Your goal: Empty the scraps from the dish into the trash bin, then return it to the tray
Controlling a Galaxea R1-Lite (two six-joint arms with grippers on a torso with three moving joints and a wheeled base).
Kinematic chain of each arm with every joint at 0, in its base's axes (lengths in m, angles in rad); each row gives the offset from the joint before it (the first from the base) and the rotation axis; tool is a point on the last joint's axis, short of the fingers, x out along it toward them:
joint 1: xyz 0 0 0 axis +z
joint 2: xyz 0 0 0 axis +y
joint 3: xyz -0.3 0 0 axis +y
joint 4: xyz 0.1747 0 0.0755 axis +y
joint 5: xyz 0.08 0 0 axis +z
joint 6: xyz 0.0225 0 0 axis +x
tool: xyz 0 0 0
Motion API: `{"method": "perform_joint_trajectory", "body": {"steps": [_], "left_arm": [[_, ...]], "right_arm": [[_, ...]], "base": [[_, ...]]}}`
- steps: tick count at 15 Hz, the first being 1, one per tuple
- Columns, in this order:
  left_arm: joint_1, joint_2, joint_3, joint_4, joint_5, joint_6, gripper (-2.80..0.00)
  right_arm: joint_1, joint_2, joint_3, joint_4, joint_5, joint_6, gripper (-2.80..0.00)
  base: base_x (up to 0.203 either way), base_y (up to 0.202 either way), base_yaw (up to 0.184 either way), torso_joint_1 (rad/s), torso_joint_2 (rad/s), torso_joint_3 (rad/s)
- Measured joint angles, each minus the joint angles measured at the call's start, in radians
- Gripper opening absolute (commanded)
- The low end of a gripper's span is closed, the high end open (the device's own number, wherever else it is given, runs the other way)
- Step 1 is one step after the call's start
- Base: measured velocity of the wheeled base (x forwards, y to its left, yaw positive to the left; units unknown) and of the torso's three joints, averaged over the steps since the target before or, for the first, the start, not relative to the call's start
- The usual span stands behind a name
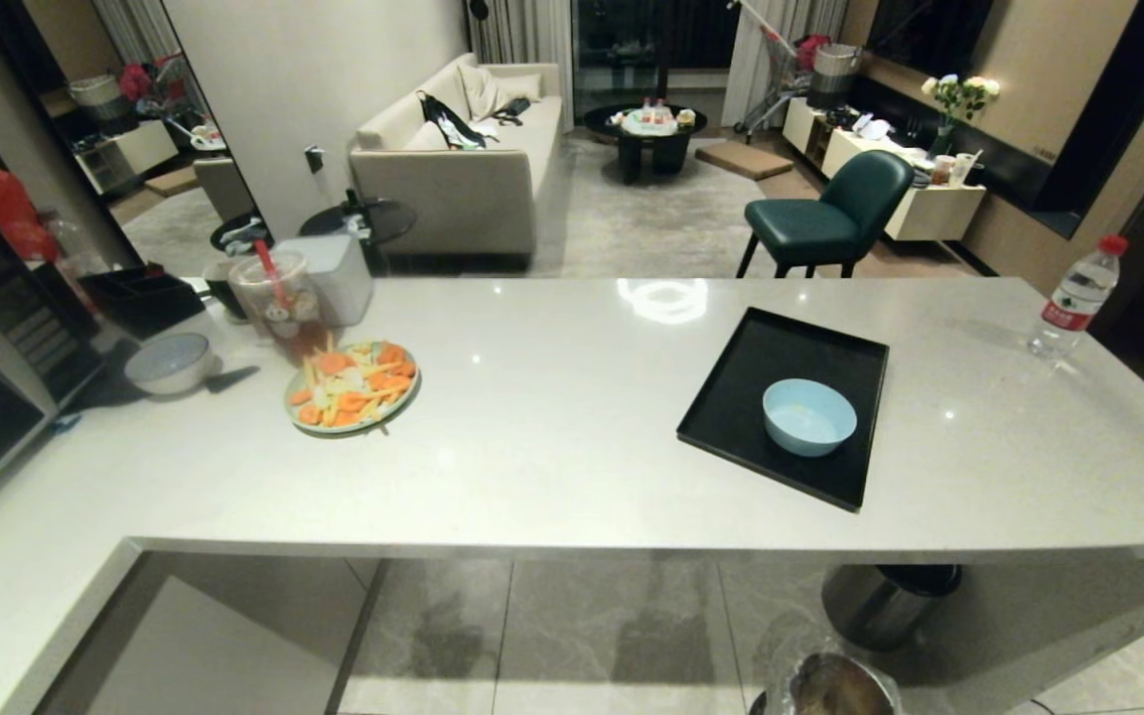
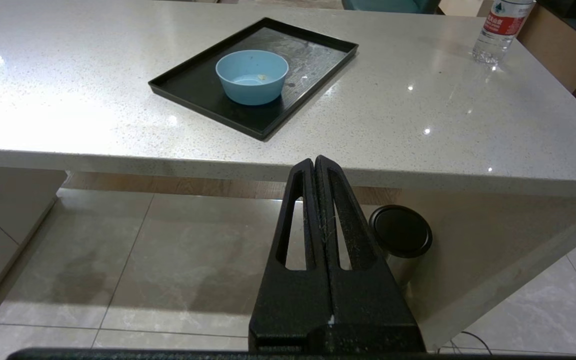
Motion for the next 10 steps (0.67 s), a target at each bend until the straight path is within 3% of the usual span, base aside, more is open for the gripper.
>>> {"method": "perform_joint_trajectory", "body": {"steps": [10], "left_arm": [[0.0, 0.0, 0.0, 0.0, 0.0, 0.0, -2.8]], "right_arm": [[0.0, 0.0, 0.0, 0.0, -0.009, 0.066, -2.8]], "base": [[0.0, 0.0, 0.0, 0.0, 0.0, 0.0]]}}
